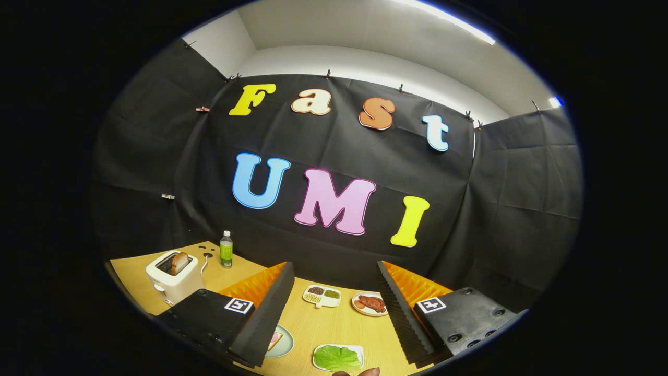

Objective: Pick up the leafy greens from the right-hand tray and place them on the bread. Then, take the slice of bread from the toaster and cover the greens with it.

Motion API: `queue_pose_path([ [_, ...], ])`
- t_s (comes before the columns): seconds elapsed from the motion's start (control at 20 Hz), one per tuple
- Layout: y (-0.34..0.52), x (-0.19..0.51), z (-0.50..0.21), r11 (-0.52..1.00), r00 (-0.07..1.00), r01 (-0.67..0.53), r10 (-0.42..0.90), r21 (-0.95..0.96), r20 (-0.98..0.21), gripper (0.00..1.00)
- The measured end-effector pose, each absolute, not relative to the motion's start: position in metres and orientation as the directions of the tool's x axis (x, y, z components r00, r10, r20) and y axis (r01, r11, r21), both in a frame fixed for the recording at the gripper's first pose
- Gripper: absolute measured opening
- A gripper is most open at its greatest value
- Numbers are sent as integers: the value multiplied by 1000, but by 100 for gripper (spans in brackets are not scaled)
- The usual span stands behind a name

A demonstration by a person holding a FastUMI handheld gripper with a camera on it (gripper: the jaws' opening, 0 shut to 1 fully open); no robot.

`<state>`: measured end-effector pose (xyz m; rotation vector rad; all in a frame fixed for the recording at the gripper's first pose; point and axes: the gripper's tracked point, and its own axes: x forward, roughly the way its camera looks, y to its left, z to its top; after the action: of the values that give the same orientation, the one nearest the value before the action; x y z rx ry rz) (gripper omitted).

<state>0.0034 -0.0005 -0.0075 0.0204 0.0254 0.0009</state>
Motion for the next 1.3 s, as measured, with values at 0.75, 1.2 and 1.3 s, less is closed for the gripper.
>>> queue_pose_path([
  [0.75, -8, 6, -166, 976, 839, -216, 204, 34, -505, 98],
  [1.2, -27, -15, -310, 953, 606, -292, 250, 82, -755, 98],
  [1.3, -28, -9, -334, 948, 561, -298, 269, 111, -783, 98],
])
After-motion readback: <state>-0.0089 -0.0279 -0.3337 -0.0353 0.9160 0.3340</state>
